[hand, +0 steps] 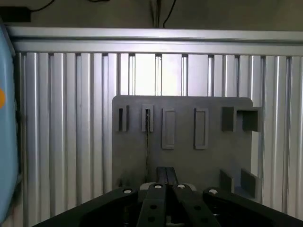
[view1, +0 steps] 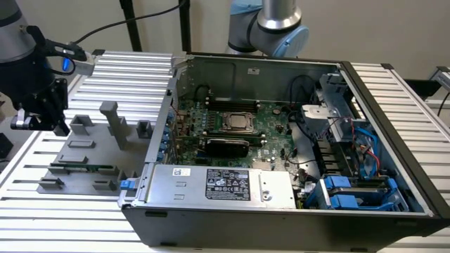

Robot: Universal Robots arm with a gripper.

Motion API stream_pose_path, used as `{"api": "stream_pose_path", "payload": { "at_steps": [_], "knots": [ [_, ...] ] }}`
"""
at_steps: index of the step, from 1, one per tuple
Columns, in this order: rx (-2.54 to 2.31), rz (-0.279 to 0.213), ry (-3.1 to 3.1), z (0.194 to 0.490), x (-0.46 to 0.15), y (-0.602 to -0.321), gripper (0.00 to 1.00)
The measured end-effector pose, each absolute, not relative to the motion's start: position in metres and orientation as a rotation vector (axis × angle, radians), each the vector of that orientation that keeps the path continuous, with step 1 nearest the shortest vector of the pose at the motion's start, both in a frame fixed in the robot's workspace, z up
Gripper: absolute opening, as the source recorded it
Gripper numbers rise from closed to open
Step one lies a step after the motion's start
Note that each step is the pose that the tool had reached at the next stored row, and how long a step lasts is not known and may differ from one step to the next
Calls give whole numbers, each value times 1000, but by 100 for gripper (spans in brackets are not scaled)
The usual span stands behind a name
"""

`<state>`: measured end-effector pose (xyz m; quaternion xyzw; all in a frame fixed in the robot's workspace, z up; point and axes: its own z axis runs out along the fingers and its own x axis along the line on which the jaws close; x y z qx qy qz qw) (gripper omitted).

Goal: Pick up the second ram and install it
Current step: 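Pick up the second ram and move it above second insertion slot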

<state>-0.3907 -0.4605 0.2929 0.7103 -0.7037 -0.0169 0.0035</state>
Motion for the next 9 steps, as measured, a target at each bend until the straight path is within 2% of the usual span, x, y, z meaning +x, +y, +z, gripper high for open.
{"api": "stream_pose_path", "payload": {
  "at_steps": [9],
  "knots": [
    [2245,-34,-2195,283,-389,-463,11]
  ]
}}
